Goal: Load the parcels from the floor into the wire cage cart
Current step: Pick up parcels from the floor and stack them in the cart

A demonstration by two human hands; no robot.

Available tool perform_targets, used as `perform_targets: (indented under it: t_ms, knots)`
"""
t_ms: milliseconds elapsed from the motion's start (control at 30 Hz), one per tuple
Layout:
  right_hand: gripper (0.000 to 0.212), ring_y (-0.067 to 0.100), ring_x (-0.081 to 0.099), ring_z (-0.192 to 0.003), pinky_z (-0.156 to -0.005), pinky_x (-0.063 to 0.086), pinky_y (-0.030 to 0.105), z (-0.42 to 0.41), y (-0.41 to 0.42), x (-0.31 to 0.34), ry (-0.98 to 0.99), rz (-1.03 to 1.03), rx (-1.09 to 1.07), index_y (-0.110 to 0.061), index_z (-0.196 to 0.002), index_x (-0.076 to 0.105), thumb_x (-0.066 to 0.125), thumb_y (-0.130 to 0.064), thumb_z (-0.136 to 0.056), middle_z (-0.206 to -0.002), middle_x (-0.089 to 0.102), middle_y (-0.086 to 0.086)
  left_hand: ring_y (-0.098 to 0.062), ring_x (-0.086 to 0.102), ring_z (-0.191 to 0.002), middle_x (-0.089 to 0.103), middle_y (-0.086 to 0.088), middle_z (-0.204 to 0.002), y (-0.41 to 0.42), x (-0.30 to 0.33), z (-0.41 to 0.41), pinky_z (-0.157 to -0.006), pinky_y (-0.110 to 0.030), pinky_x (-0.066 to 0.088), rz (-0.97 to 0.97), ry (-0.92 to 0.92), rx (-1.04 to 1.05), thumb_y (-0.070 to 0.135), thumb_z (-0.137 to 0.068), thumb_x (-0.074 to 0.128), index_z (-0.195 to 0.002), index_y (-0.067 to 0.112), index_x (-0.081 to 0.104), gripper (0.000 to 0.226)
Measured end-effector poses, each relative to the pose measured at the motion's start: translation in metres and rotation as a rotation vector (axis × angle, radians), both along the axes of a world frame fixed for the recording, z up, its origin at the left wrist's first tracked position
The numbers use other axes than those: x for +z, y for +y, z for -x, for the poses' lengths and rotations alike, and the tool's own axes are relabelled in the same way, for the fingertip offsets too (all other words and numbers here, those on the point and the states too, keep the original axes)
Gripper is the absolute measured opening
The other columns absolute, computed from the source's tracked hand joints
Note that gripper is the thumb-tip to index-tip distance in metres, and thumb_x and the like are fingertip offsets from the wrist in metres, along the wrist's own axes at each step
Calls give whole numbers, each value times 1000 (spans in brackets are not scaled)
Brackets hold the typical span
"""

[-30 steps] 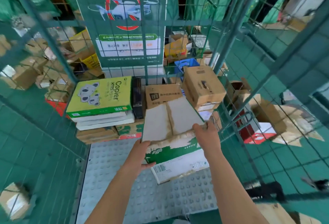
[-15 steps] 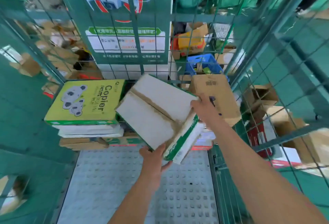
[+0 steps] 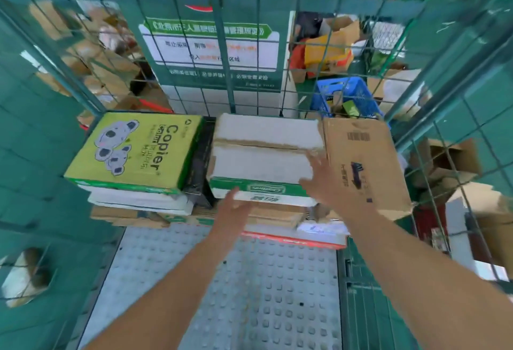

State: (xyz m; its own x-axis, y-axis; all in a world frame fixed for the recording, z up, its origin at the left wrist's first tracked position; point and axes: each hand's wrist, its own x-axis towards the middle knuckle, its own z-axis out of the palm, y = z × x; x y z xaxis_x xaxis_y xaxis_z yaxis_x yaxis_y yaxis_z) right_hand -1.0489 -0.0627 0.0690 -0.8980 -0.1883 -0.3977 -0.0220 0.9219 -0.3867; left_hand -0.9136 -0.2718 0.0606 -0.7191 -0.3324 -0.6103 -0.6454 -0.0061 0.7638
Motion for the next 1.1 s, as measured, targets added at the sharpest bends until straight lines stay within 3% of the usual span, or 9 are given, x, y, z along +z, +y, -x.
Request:
perform_targets:
  t_ms: [100, 233, 400, 533, 633, 733, 833, 1000, 1100]
  knots:
    - [72, 30, 12, -156, -122, 19, 41, -22, 9, -42, -60, -203, 218, -38, -162, 13, 50, -49, -102, -171, 5, 6, -30, 28, -151, 19, -13, -167, -55, -26, 21, -111, -35, 37, 341, -52, -90, 30, -98, 68, -161, 31, 27, 75]
    - [79, 31, -2, -157, -125, 7, 49, -24, 11, -66, -23, -298, 266, -44, -161, -3, 47, -54, -101, -171, -12, 2, -29, 11, -158, 5, -9, -173, -80, -45, 53, -124, -47, 25, 375, -100, -232, 45, -98, 61, -163, 42, 7, 85]
    - [107, 35, -28, -152, -124, -8, 57, -22, 2, -88, 20, -460, 323, -37, -148, -40, 49, -63, -95, -160, -41, 9, -42, -11, -156, -30, 3, -167, -65, -61, 77, -98, -40, 48, 602, -281, -458, 13, -111, 33, -163, 37, 17, 60]
    - [114, 38, -36, -148, -119, -17, 61, -19, -9, -97, 22, -513, 298, -35, -145, -45, 49, -70, -91, -155, -48, 12, -35, 15, -157, -39, 6, -162, -68, -71, 76, -53, -30, 46, 587, -241, -442, 31, -110, 40, -161, 42, -13, 75]
    - [117, 38, -36, -148, -119, -18, 61, -17, -9, -99, 11, -523, 294, -35, -147, -43, 51, -72, -88, -155, -48, 11, -34, 41, -146, -37, 3, -164, -71, -70, 75, -51, -26, 43, 554, -223, -404, 41, -106, 47, -158, 50, -16, 82]
    - [118, 37, -32, -150, -121, -15, 61, -15, -12, -93, -52, -517, 279, -37, -152, -35, 57, -70, -86, -159, -43, 10, -38, 39, -146, -21, -3, -170, -86, -71, 77, -85, -33, 51, 574, -215, -480, 52, -101, 54, -160, 50, -8, 85]
    - [111, 36, -22, -154, -123, -7, 59, -14, -20, -74, -158, -459, 212, -37, -158, -18, 63, -62, -86, -166, -29, 8, -42, 21, -154, -13, -8, -171, -99, -56, 69, -118, -49, 32, 613, -256, -587, 64, -96, 56, -162, 46, -6, 92]
    - [91, 35, 2, -157, -125, 11, 55, -36, -41, -32, -79, -289, 49, -36, -161, 5, 62, -47, -91, -171, -1, 4, -41, 34, -146, 20, -15, -167, -89, -56, -2, -114, -53, 42, 477, -140, -410, 75, -76, 62, -162, 43, 12, 104]
    - [82, 31, 43, -140, -108, 45, 37, -79, -70, -14, -83, -31, 29, -25, -162, 17, 62, -38, -94, -157, 38, 12, -32, 48, -136, 40, -10, -157, -79, -35, -65, -96, -33, 46, 248, -59, -134, 57, -88, 71, -163, 28, 21, 95]
